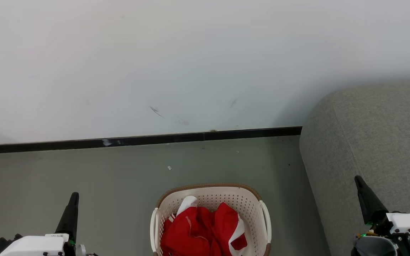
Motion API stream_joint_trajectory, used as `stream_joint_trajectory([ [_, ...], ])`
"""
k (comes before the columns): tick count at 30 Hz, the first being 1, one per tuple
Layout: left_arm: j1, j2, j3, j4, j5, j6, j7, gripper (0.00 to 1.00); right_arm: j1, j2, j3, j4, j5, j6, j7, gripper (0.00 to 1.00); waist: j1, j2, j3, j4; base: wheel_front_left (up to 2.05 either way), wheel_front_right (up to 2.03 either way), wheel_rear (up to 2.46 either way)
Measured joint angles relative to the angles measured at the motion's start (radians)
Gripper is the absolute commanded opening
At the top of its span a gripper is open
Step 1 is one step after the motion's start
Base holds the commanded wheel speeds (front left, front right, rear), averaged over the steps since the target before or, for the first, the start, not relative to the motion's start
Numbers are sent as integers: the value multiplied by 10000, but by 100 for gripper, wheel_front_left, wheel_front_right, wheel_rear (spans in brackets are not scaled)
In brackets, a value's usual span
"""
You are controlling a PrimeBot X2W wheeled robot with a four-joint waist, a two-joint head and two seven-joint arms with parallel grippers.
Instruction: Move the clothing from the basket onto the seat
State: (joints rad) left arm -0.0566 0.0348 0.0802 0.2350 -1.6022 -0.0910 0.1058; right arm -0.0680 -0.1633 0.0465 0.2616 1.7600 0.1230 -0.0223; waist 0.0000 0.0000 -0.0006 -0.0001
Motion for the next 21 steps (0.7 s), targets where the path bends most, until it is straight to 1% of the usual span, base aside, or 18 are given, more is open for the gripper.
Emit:
stream_joint_trajectory([
  [18,0,0,0,0,0,0,0,0,0,-2,2,-2,0,0,-12,0,0,0,1,1,0,0,0],
  [19,0,0,0,0,0,0,0,100,0,-2,2,-2,2,0,-12,100,0,0,1,1,0,0,0],
  [21,108,-77,-19,180,6,4,-4,100,105,100,25,161,0,-10,-12,100,0,0,2,1,0,0,0],
])
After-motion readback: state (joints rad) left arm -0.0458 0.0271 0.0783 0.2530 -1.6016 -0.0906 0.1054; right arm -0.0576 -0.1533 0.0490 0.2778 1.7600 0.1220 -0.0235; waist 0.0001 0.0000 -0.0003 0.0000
